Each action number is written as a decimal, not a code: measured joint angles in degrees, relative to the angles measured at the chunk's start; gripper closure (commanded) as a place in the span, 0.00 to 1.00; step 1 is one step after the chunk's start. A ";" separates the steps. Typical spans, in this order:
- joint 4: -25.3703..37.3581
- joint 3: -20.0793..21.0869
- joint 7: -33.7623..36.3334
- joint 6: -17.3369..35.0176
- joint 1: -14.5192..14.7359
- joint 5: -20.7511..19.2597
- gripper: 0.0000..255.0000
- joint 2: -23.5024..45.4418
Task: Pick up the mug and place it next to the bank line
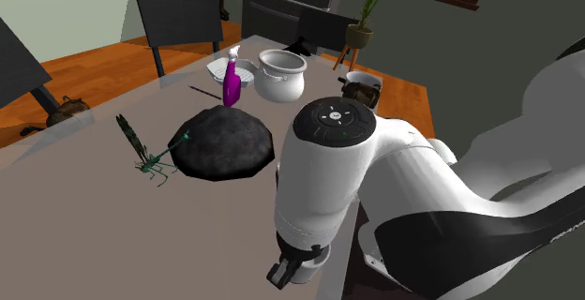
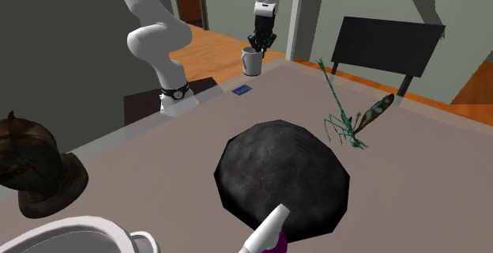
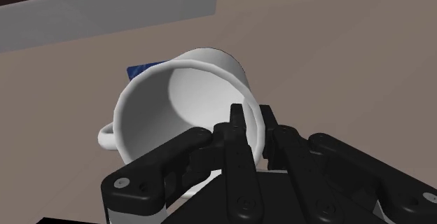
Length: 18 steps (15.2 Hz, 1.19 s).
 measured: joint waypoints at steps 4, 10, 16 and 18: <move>-2.02 1.31 0.10 3.73 -0.32 0.20 1.00 1.74; -4.37 3.41 0.67 8.96 -0.91 0.27 1.00 4.67; -4.60 3.47 0.63 9.30 -0.94 0.30 0.00 4.77; -4.59 3.47 0.63 9.31 -0.93 0.30 0.00 4.77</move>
